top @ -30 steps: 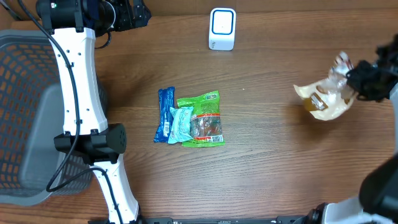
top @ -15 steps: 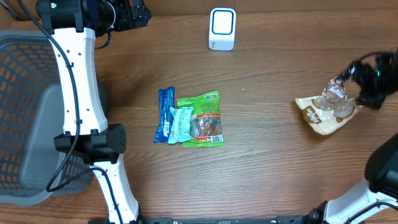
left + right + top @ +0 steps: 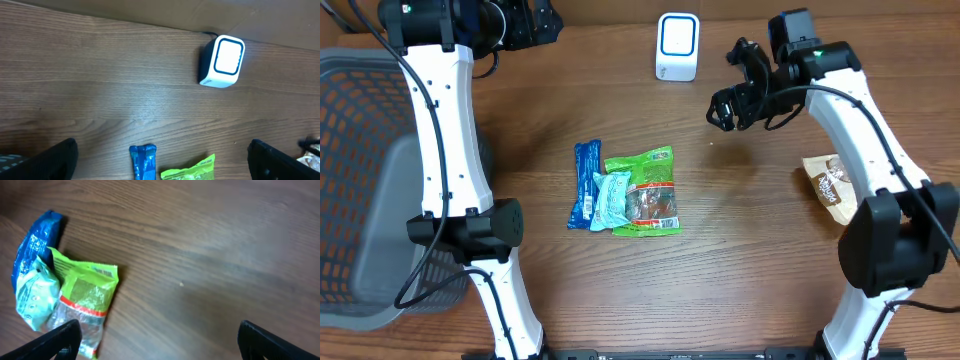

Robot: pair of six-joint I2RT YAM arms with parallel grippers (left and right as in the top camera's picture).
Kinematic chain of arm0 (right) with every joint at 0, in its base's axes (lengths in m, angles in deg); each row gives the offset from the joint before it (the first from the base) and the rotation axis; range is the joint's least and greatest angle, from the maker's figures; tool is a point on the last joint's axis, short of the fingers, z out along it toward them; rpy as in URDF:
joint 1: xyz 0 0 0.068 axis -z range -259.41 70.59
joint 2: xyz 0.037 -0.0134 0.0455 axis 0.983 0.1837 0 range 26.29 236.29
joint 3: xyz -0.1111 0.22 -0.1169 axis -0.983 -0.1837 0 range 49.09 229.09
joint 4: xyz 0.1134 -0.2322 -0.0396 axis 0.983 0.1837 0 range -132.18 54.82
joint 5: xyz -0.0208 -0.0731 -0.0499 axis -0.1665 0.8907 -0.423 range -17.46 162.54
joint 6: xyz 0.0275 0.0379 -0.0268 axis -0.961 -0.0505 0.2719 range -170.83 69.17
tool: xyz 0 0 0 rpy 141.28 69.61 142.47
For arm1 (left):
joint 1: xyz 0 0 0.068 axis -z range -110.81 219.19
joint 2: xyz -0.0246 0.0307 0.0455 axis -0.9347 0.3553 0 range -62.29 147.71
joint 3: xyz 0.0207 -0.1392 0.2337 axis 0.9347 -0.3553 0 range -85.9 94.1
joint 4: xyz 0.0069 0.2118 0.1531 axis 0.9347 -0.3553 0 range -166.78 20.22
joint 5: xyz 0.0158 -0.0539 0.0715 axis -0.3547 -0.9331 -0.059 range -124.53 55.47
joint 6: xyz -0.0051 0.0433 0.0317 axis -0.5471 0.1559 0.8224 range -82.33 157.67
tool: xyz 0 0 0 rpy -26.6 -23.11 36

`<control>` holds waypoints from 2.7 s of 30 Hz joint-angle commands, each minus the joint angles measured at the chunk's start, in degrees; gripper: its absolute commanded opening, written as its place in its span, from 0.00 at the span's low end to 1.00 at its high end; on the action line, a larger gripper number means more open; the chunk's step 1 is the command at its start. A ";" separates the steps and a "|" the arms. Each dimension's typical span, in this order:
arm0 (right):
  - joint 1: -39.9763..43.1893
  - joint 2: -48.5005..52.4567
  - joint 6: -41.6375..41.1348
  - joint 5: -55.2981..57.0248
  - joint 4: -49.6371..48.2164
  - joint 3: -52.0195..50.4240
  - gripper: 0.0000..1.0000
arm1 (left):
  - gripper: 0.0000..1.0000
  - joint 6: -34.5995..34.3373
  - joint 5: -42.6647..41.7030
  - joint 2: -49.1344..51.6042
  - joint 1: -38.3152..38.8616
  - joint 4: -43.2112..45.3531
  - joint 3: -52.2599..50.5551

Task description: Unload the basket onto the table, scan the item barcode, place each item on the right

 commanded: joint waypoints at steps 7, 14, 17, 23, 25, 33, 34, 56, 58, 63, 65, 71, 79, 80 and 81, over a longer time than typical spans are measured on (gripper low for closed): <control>0.94 8.13 12.46 -13.55 -3.17 -0.15 0.99 | 0.99 -0.35 -0.39 -0.87 0.11 0.24 0.81; -2.78 15.58 7.19 -20.59 -7.26 -0.15 0.93 | 1.00 -0.35 -0.39 -0.87 0.11 0.24 0.81; -6.08 17.77 4.90 -20.04 -7.30 -0.20 0.92 | 1.00 -0.35 -0.39 -0.87 0.11 0.24 0.81; -10.93 18.32 -5.73 -13.25 -9.51 -3.13 0.79 | 0.99 -0.35 -0.39 -0.87 0.11 0.22 0.81; -11.69 18.32 -8.79 -11.74 -10.82 -4.59 0.76 | 1.00 -0.35 -0.39 -0.87 0.11 0.24 0.81; -12.68 18.32 -21.55 0.33 -16.28 -12.13 0.24 | 1.00 -0.35 -0.42 -0.87 0.11 0.24 0.81; -12.35 18.29 -21.55 0.31 -16.61 -12.09 0.19 | 1.00 -0.35 -0.42 -0.87 0.11 0.24 0.81; 5.53 13.99 -29.57 -4.74 -0.50 -11.67 0.76 | 1.00 -0.35 -0.39 -0.87 0.11 0.24 0.81; 2.62 14.01 -29.59 -4.70 -2.78 -13.73 0.78 | 1.00 -0.33 -0.42 -0.87 0.11 0.24 0.81; -4.13 14.05 -35.45 -2.91 -19.02 -21.59 0.78 | 1.00 -0.35 -0.39 -0.87 0.07 0.24 0.81; -5.55 14.08 -35.47 -2.95 -23.34 -23.82 0.76 | 1.00 -0.33 -0.39 -0.87 0.07 0.24 0.81; -7.08 14.08 -35.17 -1.77 -27.76 -26.25 0.04 | 1.00 -0.33 -0.39 -0.87 0.07 0.24 0.81; 0.13 8.92 -33.51 -7.74 -18.45 -20.85 0.04 | 1.00 -0.33 -0.39 -0.87 0.07 0.24 0.81; 1.31 7.43 -33.66 -7.72 -14.86 -19.06 0.04 | 1.00 -0.33 -0.39 -0.87 0.07 0.24 0.81; 2.75 5.66 -35.15 -7.72 -9.90 -16.52 0.04 | 1.00 -0.35 -0.39 -0.87 0.07 0.24 0.81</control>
